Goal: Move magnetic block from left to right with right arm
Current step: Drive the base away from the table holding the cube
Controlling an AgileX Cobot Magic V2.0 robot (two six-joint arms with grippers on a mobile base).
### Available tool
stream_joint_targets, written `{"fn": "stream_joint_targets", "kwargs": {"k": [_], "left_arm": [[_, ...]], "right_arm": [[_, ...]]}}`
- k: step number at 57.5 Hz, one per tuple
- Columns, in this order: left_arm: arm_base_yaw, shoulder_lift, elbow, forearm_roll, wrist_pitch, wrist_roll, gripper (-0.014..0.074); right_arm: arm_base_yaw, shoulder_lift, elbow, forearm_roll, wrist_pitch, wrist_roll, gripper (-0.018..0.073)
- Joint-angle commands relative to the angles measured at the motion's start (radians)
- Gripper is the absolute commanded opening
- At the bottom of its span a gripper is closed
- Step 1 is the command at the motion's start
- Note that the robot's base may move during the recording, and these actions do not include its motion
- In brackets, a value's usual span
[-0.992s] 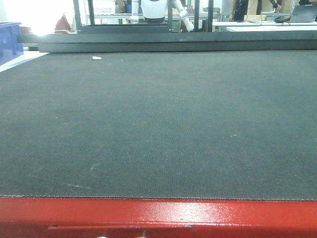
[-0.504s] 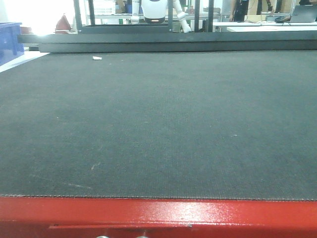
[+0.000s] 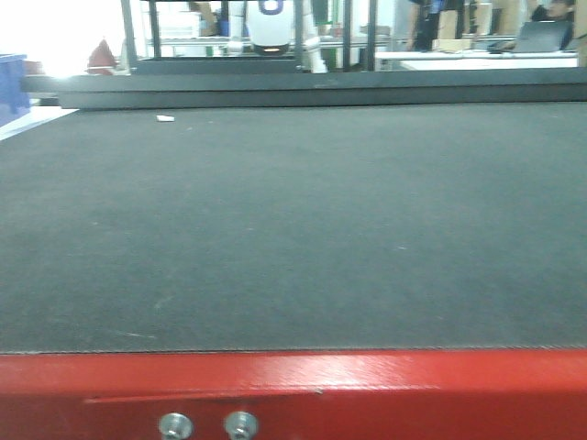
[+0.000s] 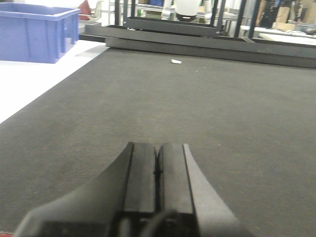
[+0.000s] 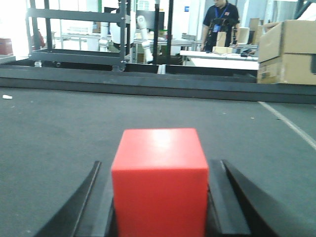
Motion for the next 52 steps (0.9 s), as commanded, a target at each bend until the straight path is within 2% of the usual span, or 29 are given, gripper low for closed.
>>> {"fn": "stream_joint_targets", "kwargs": {"k": [1,52], "left_arm": [[0.0,-0.006,0.008,-0.007,-0.085,-0.002,-0.0117],[0.0,-0.006,0.008,-0.007,-0.085,-0.002,-0.0117]], "right_arm": [[-0.006,0.007,-0.029,-0.009,-0.096,-0.009,0.0233],[-0.006,0.007,-0.029,-0.009,-0.096,-0.009,0.0233]]}}
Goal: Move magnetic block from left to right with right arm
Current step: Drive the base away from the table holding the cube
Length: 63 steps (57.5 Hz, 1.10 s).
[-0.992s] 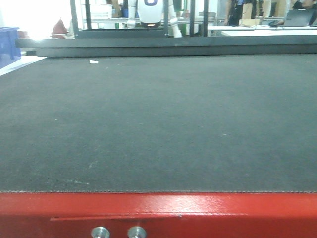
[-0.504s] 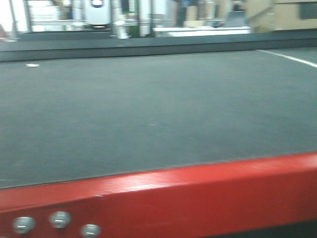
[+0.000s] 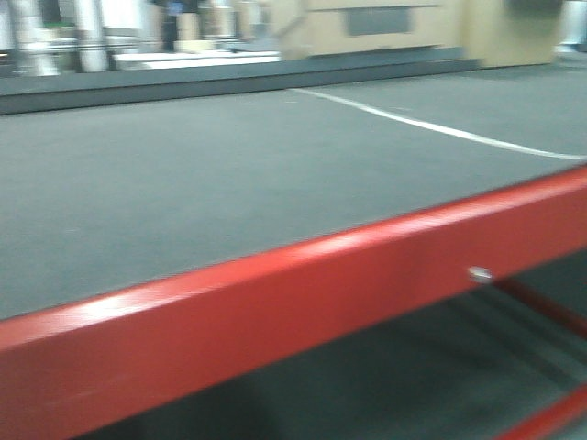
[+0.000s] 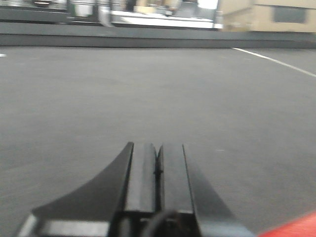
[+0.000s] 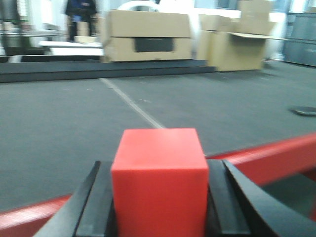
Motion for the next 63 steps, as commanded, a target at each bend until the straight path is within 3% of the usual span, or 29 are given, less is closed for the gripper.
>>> {"fn": "stream_joint_targets", "kwargs": {"k": [1,63], "left_arm": [[0.0,-0.006,0.008,-0.007,-0.085,-0.002,-0.0117],[0.0,-0.006,0.008,-0.007,-0.085,-0.002,-0.0117]], "right_arm": [[-0.006,0.007,-0.029,-0.009,-0.096,-0.009,0.0233],[-0.006,0.007,-0.029,-0.009,-0.096,-0.009,0.0233]]}}
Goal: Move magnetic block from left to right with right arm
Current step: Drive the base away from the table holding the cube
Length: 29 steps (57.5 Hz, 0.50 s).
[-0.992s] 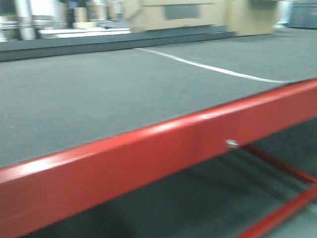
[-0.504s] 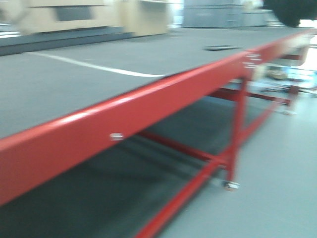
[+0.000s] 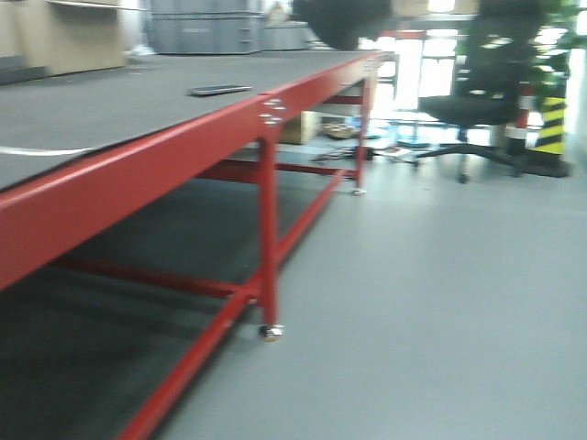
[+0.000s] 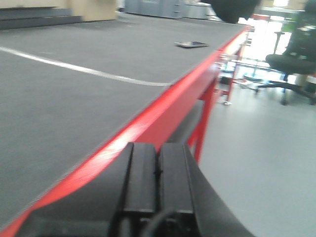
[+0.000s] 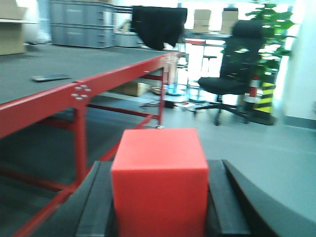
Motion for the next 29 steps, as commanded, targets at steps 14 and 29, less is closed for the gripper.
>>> {"fn": "stream_joint_targets", "kwargs": {"k": [14,29], "left_arm": [[0.0,-0.006,0.008,-0.007,-0.085,-0.002,-0.0117],[0.0,-0.006,0.008,-0.007,-0.085,-0.002,-0.0117]], "right_arm": [[-0.006,0.007,-0.029,-0.009,-0.096,-0.007,0.0233],[-0.006,0.007,-0.029,-0.009,-0.096,-0.007,0.0233]]}}
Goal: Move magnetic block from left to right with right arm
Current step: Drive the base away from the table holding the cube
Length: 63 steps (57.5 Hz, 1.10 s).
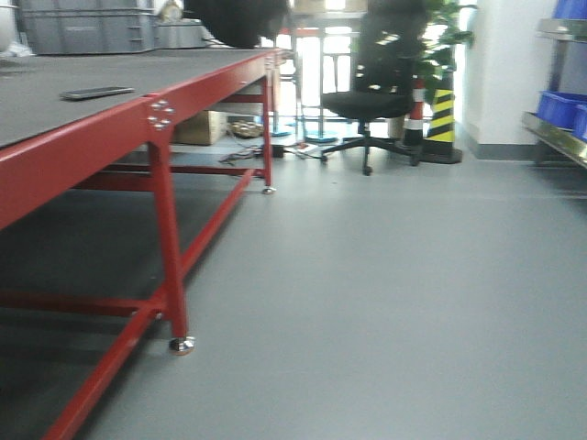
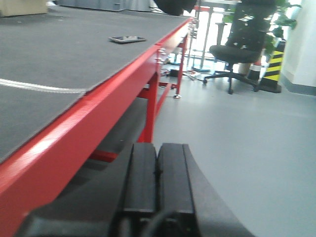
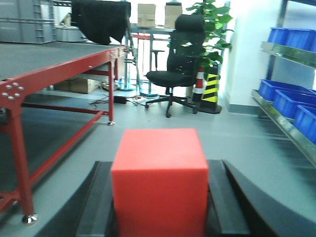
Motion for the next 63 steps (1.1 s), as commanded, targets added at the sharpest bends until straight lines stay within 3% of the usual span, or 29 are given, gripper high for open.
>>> {"fn": "stream_joint_targets", "kwargs": {"k": [1,63], "left_arm": [[0.0,-0.006,0.008,-0.007,-0.085,-0.002,-0.0117],[0.0,-0.006,0.008,-0.007,-0.085,-0.002,-0.0117]], "right_arm": [[-0.006,0.007,-0.029,-0.009,-0.096,-0.007,0.0233],[-0.006,0.007,-0.029,-0.009,-0.096,-0.007,0.0233]]}}
